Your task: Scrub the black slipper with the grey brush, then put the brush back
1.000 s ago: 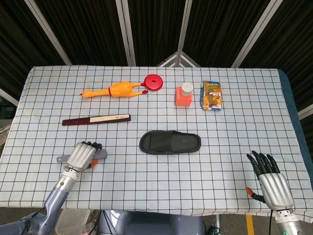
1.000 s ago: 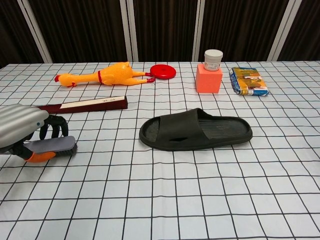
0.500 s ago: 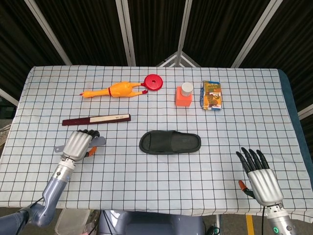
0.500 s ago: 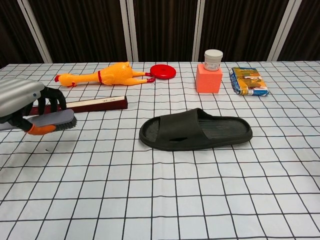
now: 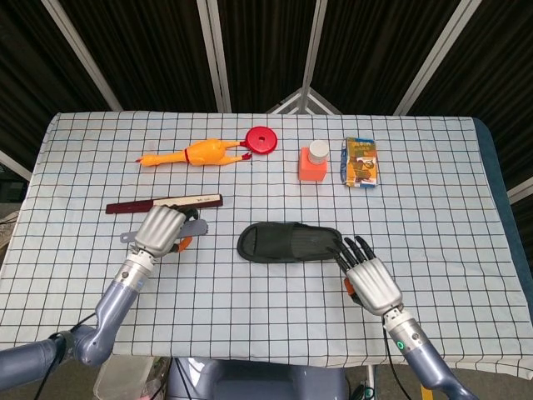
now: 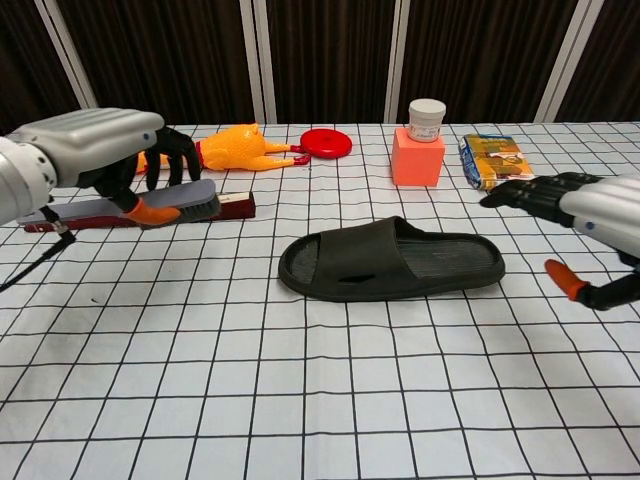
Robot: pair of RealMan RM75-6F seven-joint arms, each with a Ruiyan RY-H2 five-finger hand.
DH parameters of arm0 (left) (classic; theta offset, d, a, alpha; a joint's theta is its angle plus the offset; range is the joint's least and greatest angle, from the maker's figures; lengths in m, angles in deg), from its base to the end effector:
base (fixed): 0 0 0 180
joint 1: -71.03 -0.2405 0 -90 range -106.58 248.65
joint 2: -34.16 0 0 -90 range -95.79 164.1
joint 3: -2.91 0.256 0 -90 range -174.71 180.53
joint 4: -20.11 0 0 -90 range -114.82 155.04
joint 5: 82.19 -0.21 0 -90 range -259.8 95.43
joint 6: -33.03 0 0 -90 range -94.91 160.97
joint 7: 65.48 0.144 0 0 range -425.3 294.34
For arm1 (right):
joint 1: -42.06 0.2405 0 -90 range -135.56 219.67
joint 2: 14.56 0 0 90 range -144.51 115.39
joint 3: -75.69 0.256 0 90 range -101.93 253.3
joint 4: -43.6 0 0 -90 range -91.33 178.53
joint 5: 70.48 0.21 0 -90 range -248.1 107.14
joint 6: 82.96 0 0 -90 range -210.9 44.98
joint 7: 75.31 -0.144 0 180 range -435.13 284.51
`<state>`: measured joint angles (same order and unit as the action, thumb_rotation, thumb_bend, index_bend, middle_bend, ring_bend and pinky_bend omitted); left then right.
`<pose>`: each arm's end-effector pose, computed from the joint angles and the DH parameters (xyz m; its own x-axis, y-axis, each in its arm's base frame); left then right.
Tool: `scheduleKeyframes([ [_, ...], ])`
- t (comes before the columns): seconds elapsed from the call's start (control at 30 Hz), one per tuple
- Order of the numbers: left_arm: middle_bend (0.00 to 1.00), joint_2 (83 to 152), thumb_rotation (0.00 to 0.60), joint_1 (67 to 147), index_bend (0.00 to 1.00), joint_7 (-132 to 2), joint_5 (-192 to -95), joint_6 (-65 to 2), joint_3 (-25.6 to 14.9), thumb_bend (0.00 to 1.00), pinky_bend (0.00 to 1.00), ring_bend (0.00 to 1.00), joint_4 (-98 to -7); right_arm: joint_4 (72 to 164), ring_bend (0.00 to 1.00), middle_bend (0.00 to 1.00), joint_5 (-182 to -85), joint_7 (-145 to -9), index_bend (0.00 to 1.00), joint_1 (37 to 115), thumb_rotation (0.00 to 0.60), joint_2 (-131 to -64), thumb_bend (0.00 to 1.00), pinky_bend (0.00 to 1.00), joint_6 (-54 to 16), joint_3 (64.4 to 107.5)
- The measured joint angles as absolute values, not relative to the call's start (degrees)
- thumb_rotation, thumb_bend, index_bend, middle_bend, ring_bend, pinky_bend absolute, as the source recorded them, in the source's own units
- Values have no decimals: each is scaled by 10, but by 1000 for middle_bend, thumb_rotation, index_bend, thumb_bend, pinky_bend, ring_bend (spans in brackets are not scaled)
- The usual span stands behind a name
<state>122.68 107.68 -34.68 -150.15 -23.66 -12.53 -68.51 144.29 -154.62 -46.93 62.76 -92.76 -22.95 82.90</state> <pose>-0.1423 0.3354 0.0007 0.5194 0.1340 0.8440 0.8130 -0.3816 -0.4397 -0.1921 -0.2417 0.0286 0.5581 -0.1934 0.8069 -0.7898 -0.4219 0.4452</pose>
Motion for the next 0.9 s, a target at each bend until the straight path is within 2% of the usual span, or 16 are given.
scheduleKeyframes([
  [0.23,588,1281,600,1131,422,-322,-1440,-197,-141,437,563,559,-657,1427,7,35,-1515,-438,0,659,600,-977,697,68,-263,832],
  [0.53,588,1342,600,1181,421,-297,-1411,-195,-148,438,563,559,-608,1427,7,33,-1497,-382,0,678,600,-1030,698,70,-270,815],
  [0.9,587,1356,600,1203,421,-304,-1405,-198,-144,437,561,556,-593,1428,7,33,-1454,-336,0,704,600,-1077,698,70,-276,814],
])
